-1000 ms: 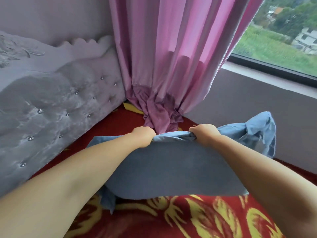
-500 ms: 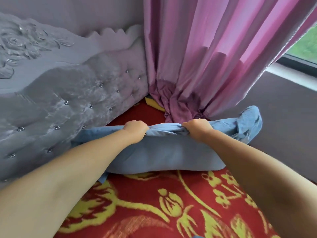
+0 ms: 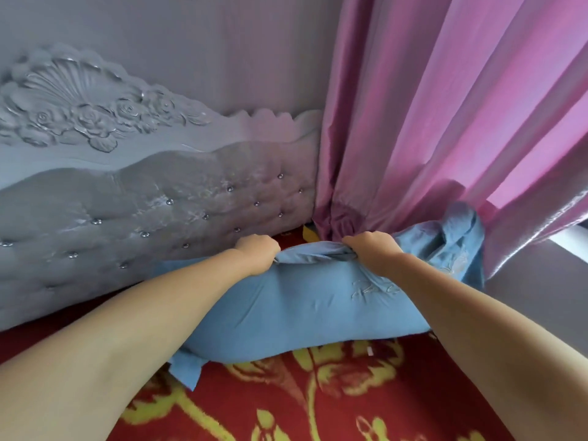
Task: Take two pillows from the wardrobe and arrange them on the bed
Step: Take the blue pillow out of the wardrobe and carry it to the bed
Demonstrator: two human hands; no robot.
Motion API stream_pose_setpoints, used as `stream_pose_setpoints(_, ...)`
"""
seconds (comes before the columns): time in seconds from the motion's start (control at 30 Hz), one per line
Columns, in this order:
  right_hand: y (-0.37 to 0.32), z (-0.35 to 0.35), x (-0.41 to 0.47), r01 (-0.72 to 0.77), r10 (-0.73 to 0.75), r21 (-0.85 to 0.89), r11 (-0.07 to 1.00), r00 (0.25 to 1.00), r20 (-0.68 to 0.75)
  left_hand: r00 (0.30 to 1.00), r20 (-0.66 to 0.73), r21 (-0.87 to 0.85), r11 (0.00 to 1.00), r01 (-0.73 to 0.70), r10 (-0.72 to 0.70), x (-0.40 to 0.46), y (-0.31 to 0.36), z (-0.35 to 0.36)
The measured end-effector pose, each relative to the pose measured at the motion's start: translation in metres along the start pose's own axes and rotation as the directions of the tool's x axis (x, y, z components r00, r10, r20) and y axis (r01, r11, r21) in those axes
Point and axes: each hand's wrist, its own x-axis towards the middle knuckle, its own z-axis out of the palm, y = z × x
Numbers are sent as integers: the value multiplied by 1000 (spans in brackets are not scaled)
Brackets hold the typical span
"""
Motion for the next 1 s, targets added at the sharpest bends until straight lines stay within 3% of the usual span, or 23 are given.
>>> stream_pose_setpoints(0.33,-10,-4,75,-95,95,-10,995,983,155,995,33,-105,990,-93,97,72,-46,26)
stream_pose_setpoints(0.47,-34,-27,141,-36,59,-89,995,959,278,991,98,-207,976,-65,87,100,-96,28)
stream_pose_setpoints(0.7,-60,-12,224,104,-66,-97,990,940,335,989,140,-289,953,92,-52,134,-149,58)
stream_pose_setpoints(1.0,-5,66,357,209,-184,-32,977,917,354,939,72,-433,838,333,-335,216,-141,111)
